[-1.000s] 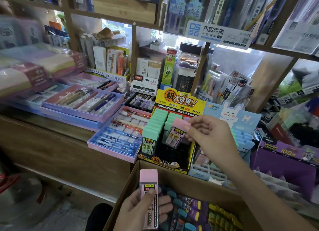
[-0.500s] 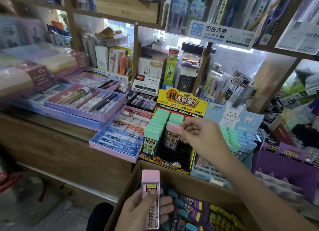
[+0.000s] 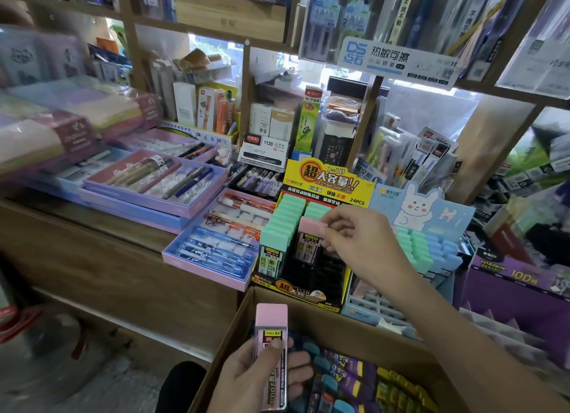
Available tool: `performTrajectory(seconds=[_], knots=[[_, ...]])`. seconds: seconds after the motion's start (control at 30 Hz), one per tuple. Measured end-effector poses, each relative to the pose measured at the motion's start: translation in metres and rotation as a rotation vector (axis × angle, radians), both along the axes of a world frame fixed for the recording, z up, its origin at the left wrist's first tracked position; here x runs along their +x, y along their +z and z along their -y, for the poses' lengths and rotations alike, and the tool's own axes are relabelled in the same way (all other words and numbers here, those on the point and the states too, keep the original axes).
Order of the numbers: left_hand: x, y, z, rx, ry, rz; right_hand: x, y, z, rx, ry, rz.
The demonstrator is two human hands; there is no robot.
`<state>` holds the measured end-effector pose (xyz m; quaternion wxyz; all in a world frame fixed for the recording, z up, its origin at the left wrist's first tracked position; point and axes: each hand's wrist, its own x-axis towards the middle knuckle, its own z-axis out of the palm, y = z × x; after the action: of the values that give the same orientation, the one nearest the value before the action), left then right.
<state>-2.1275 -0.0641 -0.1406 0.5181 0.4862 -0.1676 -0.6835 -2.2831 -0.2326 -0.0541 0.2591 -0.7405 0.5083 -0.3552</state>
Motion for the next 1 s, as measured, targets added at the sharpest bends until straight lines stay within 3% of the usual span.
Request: performTrajectory(seconds=[0.73,0.83,1.0], knots=[[0.002,-0.013,0.002,-0.034,0.007,0.034,0.0,0.001,0.0,-0.192,0.023,-0.343],[0.001,-0.014,0.002,-0.027,0.011,0.055,-0.002,0.003,-0.006,-0.174,0.014,-0.301],[0.001,-0.014,0.005,-0.033,0.042,0.227,-0.019,0.003,-0.037,-0.051,-0.032,-0.015]])
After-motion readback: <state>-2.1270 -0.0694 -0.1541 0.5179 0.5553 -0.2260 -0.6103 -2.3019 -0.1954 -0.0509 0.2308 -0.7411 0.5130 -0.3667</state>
